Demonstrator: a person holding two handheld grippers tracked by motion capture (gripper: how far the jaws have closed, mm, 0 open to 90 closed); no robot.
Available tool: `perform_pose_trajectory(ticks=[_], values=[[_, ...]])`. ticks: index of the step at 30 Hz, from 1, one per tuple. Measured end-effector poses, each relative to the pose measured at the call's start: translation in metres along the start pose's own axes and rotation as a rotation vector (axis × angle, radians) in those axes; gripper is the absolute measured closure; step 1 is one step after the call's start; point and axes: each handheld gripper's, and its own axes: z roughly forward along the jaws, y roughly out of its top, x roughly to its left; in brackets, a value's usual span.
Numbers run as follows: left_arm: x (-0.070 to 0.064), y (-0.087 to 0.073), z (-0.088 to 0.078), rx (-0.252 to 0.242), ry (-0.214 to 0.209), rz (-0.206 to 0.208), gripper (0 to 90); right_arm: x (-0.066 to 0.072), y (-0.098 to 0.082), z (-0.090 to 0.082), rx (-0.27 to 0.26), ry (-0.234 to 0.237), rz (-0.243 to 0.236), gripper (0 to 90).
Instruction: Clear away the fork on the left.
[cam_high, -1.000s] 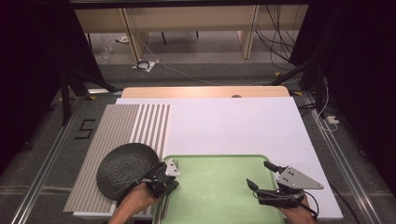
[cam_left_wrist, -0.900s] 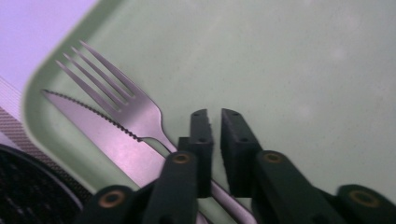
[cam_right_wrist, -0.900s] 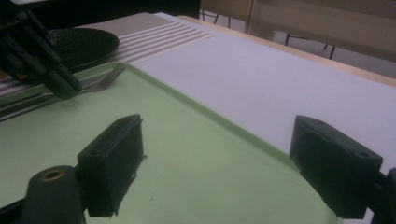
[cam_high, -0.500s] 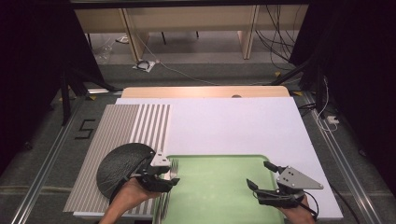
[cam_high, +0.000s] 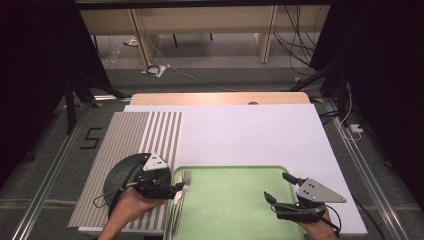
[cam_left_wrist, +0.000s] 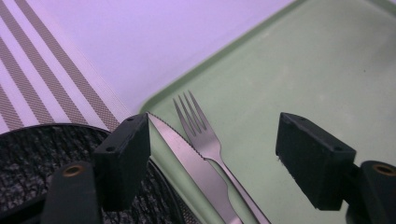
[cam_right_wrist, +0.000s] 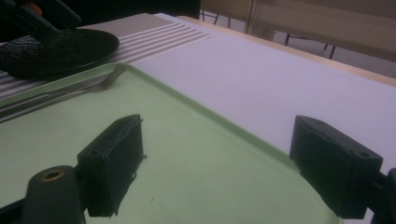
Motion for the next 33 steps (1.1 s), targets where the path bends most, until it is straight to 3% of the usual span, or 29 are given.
perform_pose_trajectory(ticks=[6, 25, 33], values=[[0.008, -0.003, -0.008, -0.047, 0.014, -0.045, 22.3, 0.0, 0.0, 0.0, 0.0, 0.0, 0.005, 18.3], [0.032, -0.018, -0.028, -0.13, 0.077, -0.176, 20.9, -0.003, -0.002, 0.0, -0.006, -0.003, 0.012, 18.3], [0.039, -0.026, -0.039, -0.171, 0.125, -0.222, 20.7, -0.003, -0.002, -0.002, -0.005, -0.008, 0.009, 18.3]])
